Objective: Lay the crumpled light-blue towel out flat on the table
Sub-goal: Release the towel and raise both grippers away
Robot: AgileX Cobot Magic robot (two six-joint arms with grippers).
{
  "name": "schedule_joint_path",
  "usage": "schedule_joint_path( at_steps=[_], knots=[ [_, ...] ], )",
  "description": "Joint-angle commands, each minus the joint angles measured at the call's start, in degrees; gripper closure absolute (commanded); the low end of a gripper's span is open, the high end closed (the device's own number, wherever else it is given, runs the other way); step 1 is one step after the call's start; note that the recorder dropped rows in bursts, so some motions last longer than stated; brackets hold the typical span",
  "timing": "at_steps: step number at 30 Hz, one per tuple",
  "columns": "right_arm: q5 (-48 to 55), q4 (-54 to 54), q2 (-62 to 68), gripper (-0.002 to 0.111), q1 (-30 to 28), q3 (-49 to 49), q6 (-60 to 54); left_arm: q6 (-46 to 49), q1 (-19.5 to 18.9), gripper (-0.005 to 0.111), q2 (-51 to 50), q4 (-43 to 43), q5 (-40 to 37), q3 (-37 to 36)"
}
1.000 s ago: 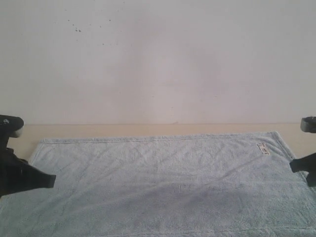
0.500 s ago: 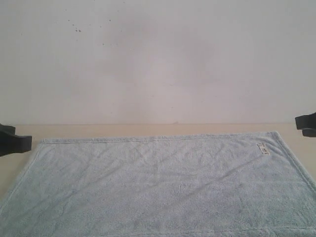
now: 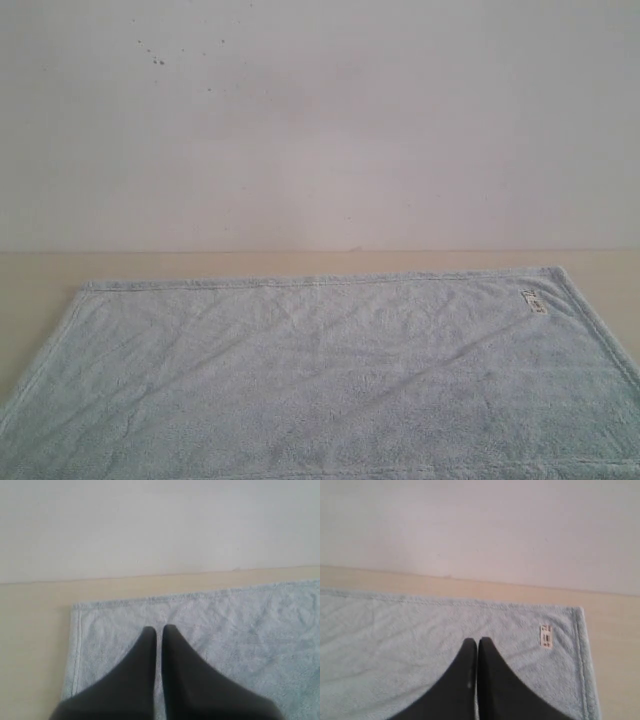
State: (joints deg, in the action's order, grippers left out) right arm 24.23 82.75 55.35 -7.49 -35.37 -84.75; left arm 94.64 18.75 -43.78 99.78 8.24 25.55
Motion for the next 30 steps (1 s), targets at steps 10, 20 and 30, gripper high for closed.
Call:
schedule_joint_path(
  at_steps=[10, 20, 30],
  knots=[
    [8.6, 3.3, -26.3, 0.108, 0.1, 13.0, 11.8, -0.4, -0.1, 0.103, 11.2, 0.2, -1.2, -3.6],
    [9.5, 3.3, -30.6, 0.108, 0.1, 13.2, 17.2, -0.4, 1.6, 0.103, 13.1, 0.2, -0.8, -3.6],
    [9.6, 3.3, -30.6, 0.108, 0.1, 13.2, 17.2, -0.4, 1.8, 0.103, 13.1, 0.2, -0.8, -3.6]
  ],
)
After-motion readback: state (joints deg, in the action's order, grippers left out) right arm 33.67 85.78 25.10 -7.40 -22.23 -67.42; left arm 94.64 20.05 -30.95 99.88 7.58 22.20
